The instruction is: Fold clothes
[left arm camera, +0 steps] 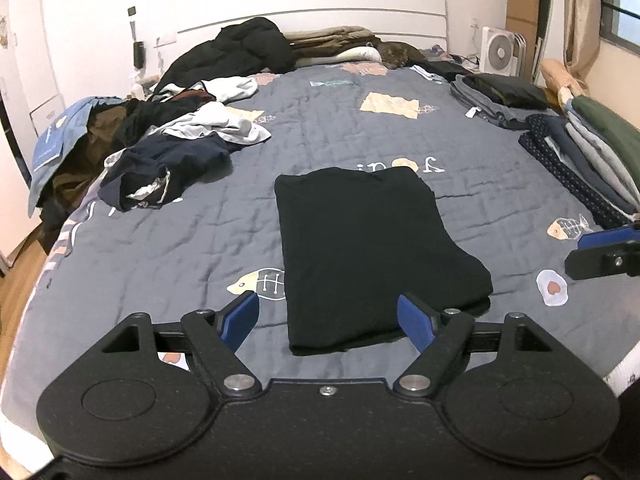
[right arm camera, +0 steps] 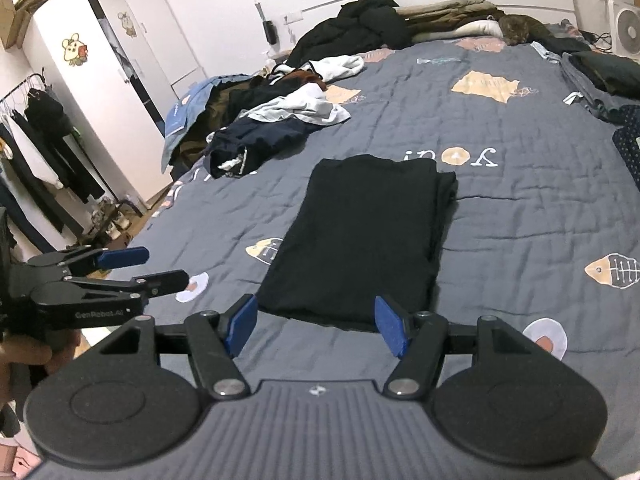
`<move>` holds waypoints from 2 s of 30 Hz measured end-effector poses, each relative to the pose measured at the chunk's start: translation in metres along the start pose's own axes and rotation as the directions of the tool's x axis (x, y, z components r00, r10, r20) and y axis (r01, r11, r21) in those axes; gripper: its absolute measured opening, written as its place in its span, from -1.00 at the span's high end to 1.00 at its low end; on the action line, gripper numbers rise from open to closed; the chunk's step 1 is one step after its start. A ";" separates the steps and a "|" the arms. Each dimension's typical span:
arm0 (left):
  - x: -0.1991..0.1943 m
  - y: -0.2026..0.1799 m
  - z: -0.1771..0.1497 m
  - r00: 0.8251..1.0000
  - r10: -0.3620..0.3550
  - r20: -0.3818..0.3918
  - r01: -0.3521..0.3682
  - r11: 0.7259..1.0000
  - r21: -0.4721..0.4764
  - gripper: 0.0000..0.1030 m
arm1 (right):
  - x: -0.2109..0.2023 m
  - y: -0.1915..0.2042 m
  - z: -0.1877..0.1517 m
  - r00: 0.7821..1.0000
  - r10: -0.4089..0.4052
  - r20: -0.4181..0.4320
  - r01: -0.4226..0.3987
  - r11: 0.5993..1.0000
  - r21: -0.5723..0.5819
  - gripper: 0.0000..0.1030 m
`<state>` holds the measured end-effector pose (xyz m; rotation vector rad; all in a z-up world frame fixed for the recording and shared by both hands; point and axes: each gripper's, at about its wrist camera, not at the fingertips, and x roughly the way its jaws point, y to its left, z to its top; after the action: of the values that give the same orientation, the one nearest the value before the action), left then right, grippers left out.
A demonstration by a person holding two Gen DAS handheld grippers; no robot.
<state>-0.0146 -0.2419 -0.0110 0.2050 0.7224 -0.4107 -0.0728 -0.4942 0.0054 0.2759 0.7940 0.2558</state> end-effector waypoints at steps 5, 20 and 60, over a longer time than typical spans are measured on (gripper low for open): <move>0.022 0.007 -0.013 0.997 -0.078 0.012 0.079 0.995 -0.056 -0.49 | 0.023 -0.038 -0.001 0.998 0.033 -0.050 -0.032 0.999 0.021 -0.25; 0.086 0.045 -0.024 0.997 -0.075 -0.025 0.071 0.989 -0.133 -0.52 | 0.142 -0.160 -0.019 0.939 0.299 -0.169 -0.230 0.913 0.336 -0.44; 0.083 0.075 -0.045 0.998 -0.058 -0.025 0.050 0.967 -0.250 -0.57 | 0.185 -0.165 -0.043 0.892 0.451 -0.033 -0.286 0.619 0.732 0.64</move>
<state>0.0468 -0.1844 -0.0976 -0.0454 0.8052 -0.3655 0.0404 -0.5818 -0.2019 1.1929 1.0303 0.3664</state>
